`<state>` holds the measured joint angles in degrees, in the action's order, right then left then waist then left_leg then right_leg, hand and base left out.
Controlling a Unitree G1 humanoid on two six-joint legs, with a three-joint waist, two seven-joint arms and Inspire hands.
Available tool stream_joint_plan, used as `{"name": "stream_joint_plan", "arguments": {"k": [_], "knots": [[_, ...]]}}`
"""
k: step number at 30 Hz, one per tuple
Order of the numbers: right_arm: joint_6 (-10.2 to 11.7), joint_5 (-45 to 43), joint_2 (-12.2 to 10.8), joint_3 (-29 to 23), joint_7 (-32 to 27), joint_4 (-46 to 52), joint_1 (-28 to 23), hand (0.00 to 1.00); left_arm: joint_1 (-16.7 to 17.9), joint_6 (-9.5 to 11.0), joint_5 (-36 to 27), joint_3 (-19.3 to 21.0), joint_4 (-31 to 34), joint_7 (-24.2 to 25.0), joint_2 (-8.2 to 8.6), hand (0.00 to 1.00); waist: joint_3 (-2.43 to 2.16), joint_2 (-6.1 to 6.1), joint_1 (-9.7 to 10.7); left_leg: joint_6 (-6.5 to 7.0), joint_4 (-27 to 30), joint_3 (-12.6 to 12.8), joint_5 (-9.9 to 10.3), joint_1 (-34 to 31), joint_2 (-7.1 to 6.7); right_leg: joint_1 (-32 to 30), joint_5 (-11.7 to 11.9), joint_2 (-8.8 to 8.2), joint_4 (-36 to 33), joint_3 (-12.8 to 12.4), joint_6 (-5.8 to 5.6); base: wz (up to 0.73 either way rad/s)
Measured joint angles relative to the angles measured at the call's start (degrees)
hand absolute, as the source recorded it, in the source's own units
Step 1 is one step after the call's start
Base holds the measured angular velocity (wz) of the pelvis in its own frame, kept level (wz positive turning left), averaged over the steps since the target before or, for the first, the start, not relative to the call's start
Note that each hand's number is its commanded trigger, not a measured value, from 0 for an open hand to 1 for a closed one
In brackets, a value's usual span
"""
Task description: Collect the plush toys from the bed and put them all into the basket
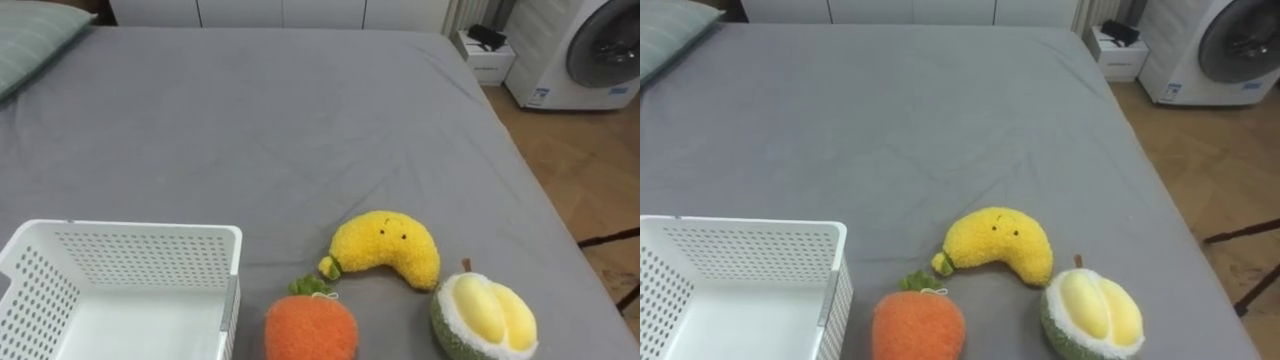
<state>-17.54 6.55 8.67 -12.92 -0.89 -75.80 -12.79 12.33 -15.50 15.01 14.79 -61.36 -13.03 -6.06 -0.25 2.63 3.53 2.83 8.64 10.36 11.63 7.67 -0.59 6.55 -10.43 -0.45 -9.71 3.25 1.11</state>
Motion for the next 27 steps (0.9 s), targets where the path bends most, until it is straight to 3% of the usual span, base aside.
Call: {"name": "stream_joint_plan", "arguments": {"k": [3, 9, 13, 18, 21, 24, 27], "knots": [[0.0, 4.84, -0.02, -1.29, -3.17, 0.38, -0.49, 0.0, 0.29, -0.04, -0.89, 0.86, 0.12, -0.32, -0.09, 0.0, 0.03, 0.37, 0.88, 0.0, -0.15, 0.59, 0.0, -0.04, 0.07, -0.46, 0.04, 0.51, -0.11, -1.43, -0.06, -0.12], [0.9, 9.27, 0.34, -9.18, -11.45, 3.16, -0.72, 0.0, 1.09, -0.03, -0.76, 0.93, 0.8, -1.21, -1.04, 0.0, 0.04, 1.52, 1.33, 0.01, -0.09, 1.19, -0.01, -0.49, 0.16, -1.13, 0.41, 0.7, -0.04, -1.69, -0.08, -0.06], [3.91, 9.96, 0.56, -9.86, -16.71, 7.68, -1.34, 0.0, 1.48, -0.01, -0.77, 0.9, 1.21, -1.8, -1.29, 0.0, 0.02, 1.42, 1.4, 0.03, 0.01, 1.78, -0.01, -1.16, 0.29, -1.98, 0.76, 0.74, 0.06, -1.83, -0.03, -0.07], [5.73, 10.43, 0.56, -12.13, -21.72, 12.4, -0.45, 0.0, 1.7, 0.18, -2.07, 0.84, 1.13, -1.81, -1.39, 0.0, 0.01, 1.3, 1.84, 0.02, -0.06, 2.07, -0.03, -1.25, 0.3, -2.28, 0.78, 0.93, -0.06, -2.5, -0.04, -0.03], [7.16, 10.92, 0.54, -13.33, -24.42, 17.2, -0.22, 0.0, 2.04, 0.67, -2.03, 0.85, 1.1, -1.79, -1.48, 0.0, 0.02, 1.3, 1.9, 0.02, -0.12, 2.17, -0.06, -1.15, 0.3, -2.28, 0.81, 0.97, -0.08, -2.64, -0.07, 0.0], [9.92, 11.19, 0.55, -13.38, -26.74, 21.23, -0.43, 0.0, 2.48, 1.52, -2.03, 0.88, 1.1, -1.79, -1.56, 0.0, 0.05, 1.39, 2.05, 0.01, -0.12, 2.16, -0.07, -1.15, 0.33, -2.29, 0.81, 0.88, -0.07, -2.58, -0.07, 0.0], [10.51, 11.16, 0.52, -13.09, -29.24, 26.75, -0.41, 0.0, 2.86, 2.55, -2.0, 0.82, 1.14, -1.79, -1.52, 0.0, 0.13, 1.27, 1.12, -0.01, -0.38, 3.32, -0.07, -1.48, 0.53, -3.13, 0.84, 0.78, -0.18, -3.06, -0.03, -0.17]]}}
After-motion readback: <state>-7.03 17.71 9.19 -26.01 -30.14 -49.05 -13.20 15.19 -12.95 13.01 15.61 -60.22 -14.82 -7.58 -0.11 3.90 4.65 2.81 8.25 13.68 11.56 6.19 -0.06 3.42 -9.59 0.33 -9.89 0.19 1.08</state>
